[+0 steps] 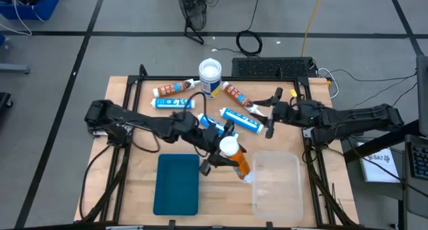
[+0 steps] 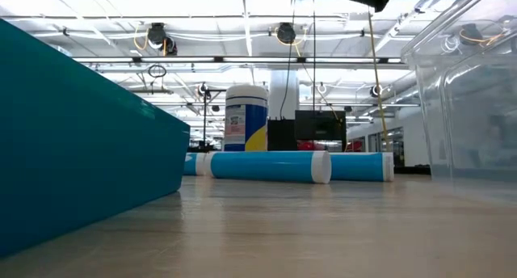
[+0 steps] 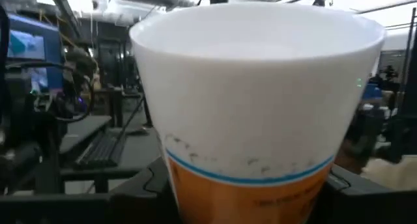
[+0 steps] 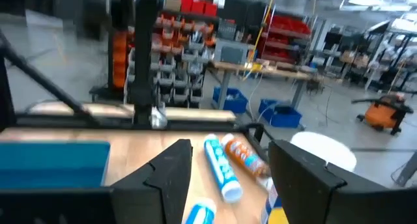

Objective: Pick & place silicon tubes, Sealant and Lysol wipes
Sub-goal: Put the right orange sealant into the white bin

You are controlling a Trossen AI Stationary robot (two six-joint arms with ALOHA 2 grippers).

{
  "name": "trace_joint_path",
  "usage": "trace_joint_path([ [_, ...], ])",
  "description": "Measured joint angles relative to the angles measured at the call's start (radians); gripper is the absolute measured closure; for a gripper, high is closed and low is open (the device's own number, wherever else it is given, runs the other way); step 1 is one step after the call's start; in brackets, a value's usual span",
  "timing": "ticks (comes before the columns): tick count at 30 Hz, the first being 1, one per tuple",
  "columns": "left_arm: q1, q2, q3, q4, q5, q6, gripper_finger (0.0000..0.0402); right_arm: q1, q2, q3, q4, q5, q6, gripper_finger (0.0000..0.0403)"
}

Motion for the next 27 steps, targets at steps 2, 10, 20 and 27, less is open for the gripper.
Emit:
trace_joint_path([
  [2,0.01,0.038,-0.003,0.011,0.053,0.003,0.0197,0.0,-0.02,0.001,0.003,0.0,-0.003,0.0216],
  [10,0.039,0.187,0.048,0.164,0.223,-0.033,0.0197,0.0,-0.058,0.001,-0.003,0.0,-0.005,0.0216],
  [20,0.056,0.23,0.111,0.102,0.268,-0.058,0.0197,-0.001,-0.058,0.001,-0.06,0.0,0.002,0.0216],
  [27,0.059,0.237,0.105,-0.099,0.078,-0.18,0.0197,-0.001,-0.058,0.001,-0.081,0.0,0.003,0.0216],
])
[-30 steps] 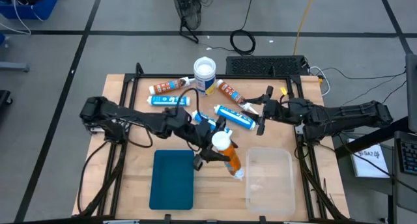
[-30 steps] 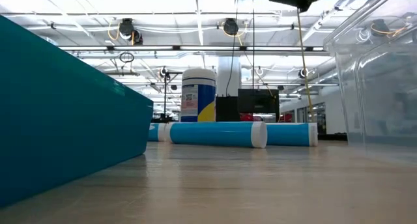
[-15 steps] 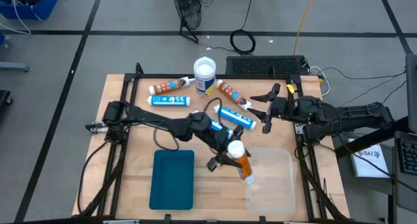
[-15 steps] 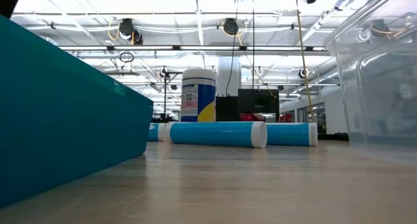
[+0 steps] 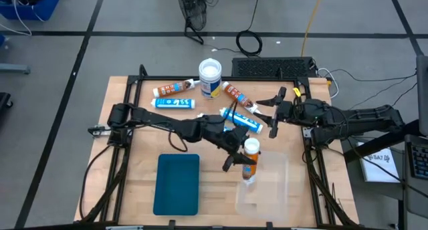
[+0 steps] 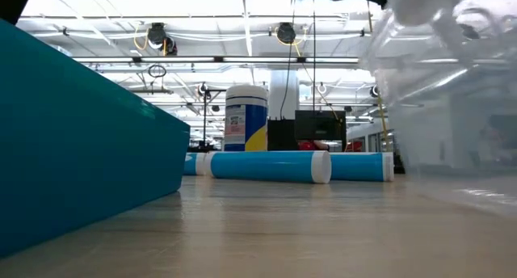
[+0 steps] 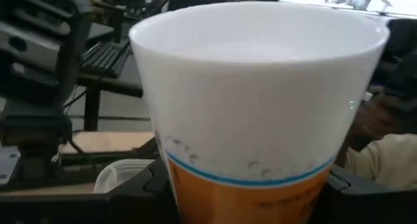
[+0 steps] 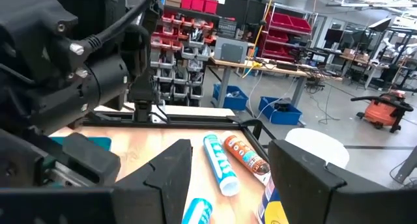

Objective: Pick & place silicon tubes, Sealant and Lysol wipes
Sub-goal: Put the right orange sealant into the white bin

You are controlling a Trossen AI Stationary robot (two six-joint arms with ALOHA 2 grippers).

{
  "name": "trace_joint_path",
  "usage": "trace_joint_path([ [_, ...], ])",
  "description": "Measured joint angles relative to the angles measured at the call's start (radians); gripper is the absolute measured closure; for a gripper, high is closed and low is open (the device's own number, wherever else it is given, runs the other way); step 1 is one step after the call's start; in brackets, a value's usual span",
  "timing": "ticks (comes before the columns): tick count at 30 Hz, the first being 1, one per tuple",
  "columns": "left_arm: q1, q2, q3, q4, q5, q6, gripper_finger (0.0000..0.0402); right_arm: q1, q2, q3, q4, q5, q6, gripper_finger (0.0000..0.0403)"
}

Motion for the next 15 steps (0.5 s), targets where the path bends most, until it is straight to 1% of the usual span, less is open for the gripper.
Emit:
trace_joint_path([
  [10,-0.045,-0.014,0.0,-0.039,-0.202,-0.002,0.0197,0.0,0.0,0.0,-0.008,0.0,0.0,0.0216],
  [15,-0.051,-0.018,0.0,-0.124,-0.256,-0.08,0.0197,0.0,0.0,0.0,-0.008,0.0,0.0,0.0216],
])
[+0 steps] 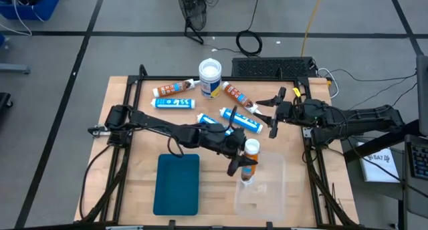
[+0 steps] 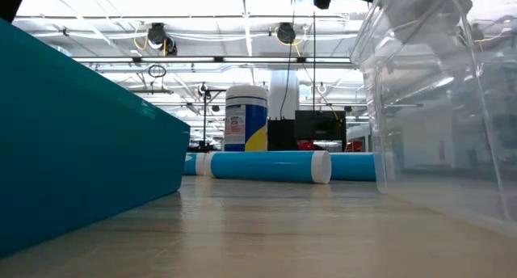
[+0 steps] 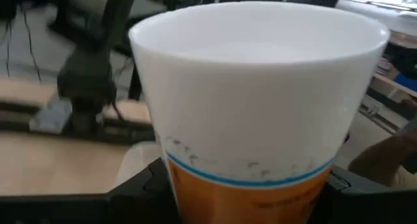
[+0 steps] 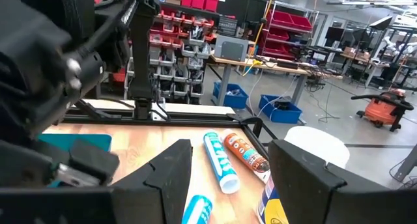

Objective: Pick & place silicon tubes, Sealant and Lysol wipes
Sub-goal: Put the right orange sealant into the white bin

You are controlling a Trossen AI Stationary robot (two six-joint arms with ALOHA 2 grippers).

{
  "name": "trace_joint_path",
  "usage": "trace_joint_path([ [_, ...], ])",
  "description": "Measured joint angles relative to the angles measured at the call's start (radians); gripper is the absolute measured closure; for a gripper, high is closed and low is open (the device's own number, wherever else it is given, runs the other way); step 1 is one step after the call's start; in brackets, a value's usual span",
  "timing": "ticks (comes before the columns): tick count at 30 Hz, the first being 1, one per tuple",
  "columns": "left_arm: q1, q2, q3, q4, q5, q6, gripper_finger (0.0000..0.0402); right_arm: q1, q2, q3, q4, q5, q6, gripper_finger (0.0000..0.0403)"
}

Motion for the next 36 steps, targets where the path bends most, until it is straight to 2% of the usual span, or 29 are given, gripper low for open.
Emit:
trace_joint_path([
  [6,0.0,0.0,0.0,-0.07,-0.002,-0.102,0.0197,0.0,0.0,0.0,0.0,0.0,0.0,0.0216],
  [11,0.0,0.0,0.0,-0.113,-0.049,-0.089,0.0197,0.0,0.0,0.0,0.0,0.0,0.0,0.0216],
  [18,0.0,-0.002,0.0,-0.155,-0.056,-0.046,0.0195,0.0,0.0,0.0,-0.015,0.0,-0.001,0.0216],
  [20,0.0,-0.002,0.0,-0.139,-0.056,-0.037,0.015,0.0,0.0,0.0,-0.015,0.0,-0.001,0.0216],
  [23,0.0,-0.005,0.002,-0.137,-0.061,-0.031,0.0053,0.0,0.0,0.0,-0.017,0.0,-0.001,0.0216],
  [25,0.002,-0.004,0.002,-0.14,-0.056,-0.035,0.002,0.0,0.0,0.0,-0.026,0.0,-0.001,0.0216],
  [27,0.003,-0.004,0.002,-0.14,-0.057,-0.034,0.0029,0.0,0.0,-0.005,-0.018,0.0,-0.001,0.0216],
  [32,0.002,-0.004,0.002,-0.135,-0.052,-0.039,0.009,-0.001,0.0,-0.038,0.001,0.003,-0.008,0.0216],
  [36,0.017,-0.014,0.001,-0.148,-0.043,-0.04,0.0125,-0.001,0.0,-0.056,0.004,0.061,-0.009,0.0216],
])
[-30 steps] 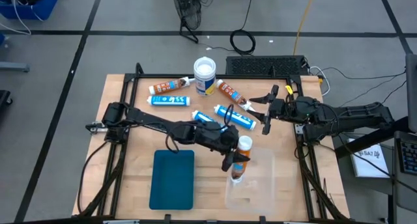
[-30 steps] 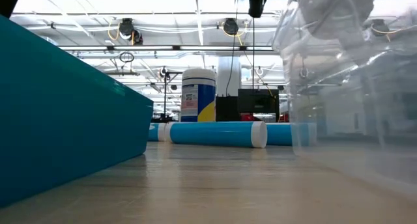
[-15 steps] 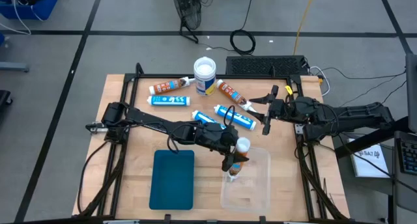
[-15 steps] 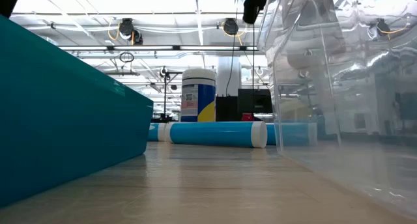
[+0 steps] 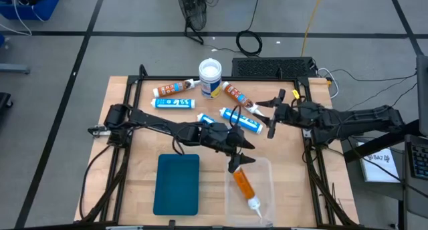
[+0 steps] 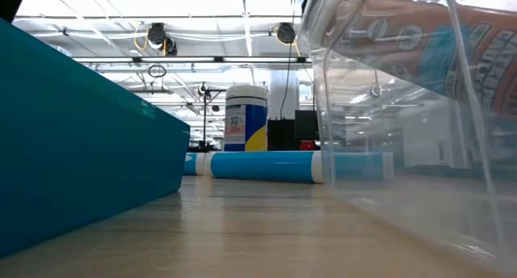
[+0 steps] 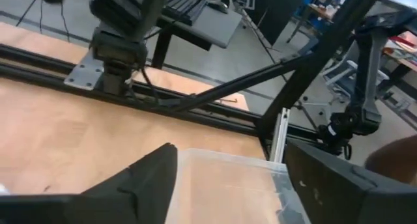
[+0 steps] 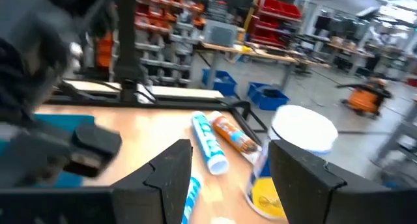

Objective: Pick & place silicon tubes, Sealant and Lysol wipes
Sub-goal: Put the right orange sealant into the white bin

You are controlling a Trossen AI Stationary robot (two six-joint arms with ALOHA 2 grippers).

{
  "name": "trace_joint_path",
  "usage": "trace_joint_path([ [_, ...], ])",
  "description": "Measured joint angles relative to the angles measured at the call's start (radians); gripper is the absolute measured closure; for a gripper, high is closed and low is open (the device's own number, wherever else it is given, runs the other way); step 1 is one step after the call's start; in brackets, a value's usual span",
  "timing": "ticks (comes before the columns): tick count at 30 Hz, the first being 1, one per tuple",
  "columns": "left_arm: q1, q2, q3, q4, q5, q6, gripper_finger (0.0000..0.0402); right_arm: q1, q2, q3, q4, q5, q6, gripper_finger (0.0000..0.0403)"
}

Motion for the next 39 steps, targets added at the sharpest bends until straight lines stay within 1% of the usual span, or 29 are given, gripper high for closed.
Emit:
trace_joint_path([
  [2,0.011,-0.015,0.0,-0.001,0.038,0.024,0.0138,0.0,0.0,-0.011,0.0,0.021,0.001,0.0216],
  [5,0.026,-0.061,0.0,-0.048,0.101,0.084,0.0152,0.0,0.0,-0.026,-0.001,0.022,0.001,0.0216],
  [7,0.032,-0.098,0.0,-0.092,0.108,0.14,0.0159,0.001,0.0,-0.037,-0.003,0.029,0.003,0.0216],
  [8,0.032,-0.122,0.0,-0.14,0.103,0.174,0.0162,0.001,0.0,-0.042,-0.004,0.049,0.01,0.0216],
  [10,0.032,-0.152,0.0,-0.184,0.065,0.237,0.0166,0.0,0.0,-0.047,-0.014,0.105,0.026,0.0216],
  [12,0.022,-0.197,-0.001,-0.268,0.004,0.301,0.0169,-0.007,0.001,-0.05,-0.047,0.149,0.036,0.0216],
  [15,0.012,-0.238,-0.005,-0.318,-0.067,0.392,0.0168,-0.042,0.007,-0.051,-0.113,0.144,0.089,0.0216],
  [17,0.001,-0.274,-0.046,-0.326,-0.094,0.438,0.0166,-0.07,0.023,-0.05,-0.137,0.143,0.122,0.0216],
  [19,-0.004,-0.306,-0.108,-0.263,-0.119,0.475,0.0166,-0.104,0.037,-0.051,-0.178,0.134,0.141,0.0216],
  [21,-0.002,-0.353,-0.198,-0.22,-0.139,0.498,0.0168,-0.141,0.063,-0.051,-0.181,0.111,0.158,0.0216],
  [23,0.008,-0.39,-0.295,-0.106,-0.145,0.51,0.0173,-0.182,0.085,-0.051,-0.189,0.091,0.173,0.0216],
  [25,0.017,-0.446,-0.408,-0.01,-0.152,0.512,0.0178,-0.222,0.122,-0.042,-0.182,0.091,0.175,0.0216],
  [28,0.04,-0.509,-0.562,0.176,-0.153,0.512,0.0183,-0.284,0.188,-0.021,-0.206,0.085,0.175,0.0215],
  [30,0.052,-0.55,-0.657,0.252,-0.154,0.511,0.0182,-0.326,0.247,0.01,-0.22,0.032,0.177,0.0215],
  [31,0.06,-0.558,-0.692,0.309,-0.154,0.509,0.018,-0.348,0.275,0.027,-0.236,-0.009,0.179,0.0215],
  [34,0.08,-0.596,-0.797,0.388,-0.154,0.497,0.0175,-0.394,0.377,0.092,-0.276,-0.096,0.185,0.0208],
  [36,0.096,-0.597,-0.841,0.451,-0.154,0.484,0.0172,-0.421,0.437,0.142,-0.331,-0.119,0.173,0.0196],
  [39,0.113,-0.595,-0.888,0.462,-0.154,0.452,0.0174,-0.456,0.533,0.243,-0.402,-0.12,0.142,0.017],
])
